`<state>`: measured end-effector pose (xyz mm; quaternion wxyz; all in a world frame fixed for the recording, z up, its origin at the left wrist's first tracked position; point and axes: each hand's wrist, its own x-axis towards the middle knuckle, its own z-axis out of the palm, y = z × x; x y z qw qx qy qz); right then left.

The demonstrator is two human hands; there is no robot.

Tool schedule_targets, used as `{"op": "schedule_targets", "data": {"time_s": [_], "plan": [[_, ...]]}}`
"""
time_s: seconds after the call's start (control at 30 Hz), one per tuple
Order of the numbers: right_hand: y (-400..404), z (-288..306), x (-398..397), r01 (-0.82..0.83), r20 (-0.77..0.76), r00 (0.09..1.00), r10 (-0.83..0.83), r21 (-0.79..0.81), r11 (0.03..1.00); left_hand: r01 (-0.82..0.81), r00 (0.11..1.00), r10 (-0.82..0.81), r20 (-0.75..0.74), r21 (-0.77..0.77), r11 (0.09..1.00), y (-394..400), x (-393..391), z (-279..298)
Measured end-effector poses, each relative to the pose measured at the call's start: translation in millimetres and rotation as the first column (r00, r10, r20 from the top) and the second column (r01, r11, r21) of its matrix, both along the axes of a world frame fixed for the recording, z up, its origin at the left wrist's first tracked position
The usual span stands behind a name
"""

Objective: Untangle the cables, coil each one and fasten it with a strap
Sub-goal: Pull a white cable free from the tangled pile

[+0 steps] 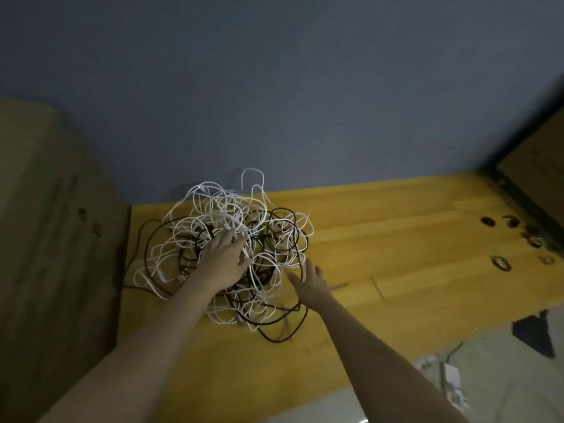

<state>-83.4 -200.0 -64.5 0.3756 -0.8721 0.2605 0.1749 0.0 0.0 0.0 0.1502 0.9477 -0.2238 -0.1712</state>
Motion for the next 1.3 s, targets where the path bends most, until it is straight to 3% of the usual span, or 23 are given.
{"op": "schedule_targets", "data": {"time_s": [0.1,0.17,0.23,0.3,0.4,0.47,0.5,0.63,0.73,0.8,0.87,0.97,1.0,1.03,1.07,1.1,1.13,1.17,1.23,1.3], "plan": [[-3,-17,17,0.092,-0.07,0.993,-0.094,-0.026,0.995,0.002,1.0,-0.001,-0.021,0.059,0.998,-7,4,-14],[-6,-12,30,0.136,0.043,0.99,-0.136,0.013,0.991,-0.001,1.0,0.0,0.029,0.033,0.999,-12,6,-17],[-16,8,46,0.155,0.257,0.945,-0.201,0.188,0.97,0.01,0.995,-0.012,0.095,0.028,1.0,-20,12,-16],[-41,41,62,0.214,0.441,0.805,-0.398,0.409,0.887,0.029,0.994,-0.03,0.106,0.017,0.999,-31,19,-11],[-94,89,74,0.263,0.557,0.554,-0.618,0.587,0.765,0.08,0.993,-0.081,0.087,0.02,0.997,-55,24,-4],[-125,102,74,0.292,0.59,0.491,-0.641,0.582,0.759,0.085,0.992,-0.086,0.095,0.008,0.996,-72,27,2],[-136,101,74,0.316,0.592,0.505,-0.628,0.551,0.773,0.076,0.992,-0.074,0.097,-0.01,0.997,-81,28,6],[-158,77,61,0.312,0.512,0.709,-0.484,0.388,0.867,0.044,0.992,-0.03,0.126,-0.109,0.993,-127,29,16],[-171,92,53,0.214,0.565,0.725,-0.394,0.358,0.909,0.079,0.994,-0.065,0.09,-0.154,0.985,-166,35,20],[-185,119,60,0.138,0.663,0.653,-0.366,0.371,0.918,0.078,0.997,-0.077,0.014,-0.113,0.991,-189,42,22],[-208,144,73,0.134,0.745,0.521,-0.416,0.41,0.902,0.027,0.999,-0.03,-0.029,-0.097,0.995,-205,50,24],[-252,154,90,0.292,0.759,0.34,-0.556,0.476,0.829,-0.078,0.996,0.069,-0.058,-0.162,0.984,-217,60,28],[-265,149,94,0.357,0.746,0.361,-0.559,0.443,0.822,-0.101,0.994,0.093,-0.05,-0.174,0.98,-219,62,31],[-275,143,97,0.412,0.727,0.459,-0.512,0.336,0.847,-0.12,0.993,0.116,-0.033,-0.191,0.974,-221,62,36],[-280,134,97,0.44,0.691,0.61,-0.389,0.114,0.891,-0.129,0.991,0.132,0.001,-0.211,0.969,-224,62,41],[-280,126,97,0.387,0.621,0.757,-0.205,-0.174,0.905,-0.127,0.99,0.139,0.036,-0.232,0.964,-227,60,49],[-275,120,95,0.249,0.544,0.839,0.01,-0.399,0.883,-0.114,0.988,0.136,0.071,-0.25,0.961,-231,58,58],[-263,118,94,0.075,0.491,0.845,0.212,-0.501,0.862,-0.098,0.986,0.129,0.104,-0.26,0.961,-236,57,67],[-234,120,93,-0.292,0.496,0.72,0.485,-0.418,0.86,-0.051,0.979,0.104,0.174,-0.288,0.956,-247,58,83],[-211,128,94,-0.437,0.589,0.668,0.455,-0.184,0.88,-0.03,0.966,0.117,0.23,-0.349,0.937,-253,60,103]]}}
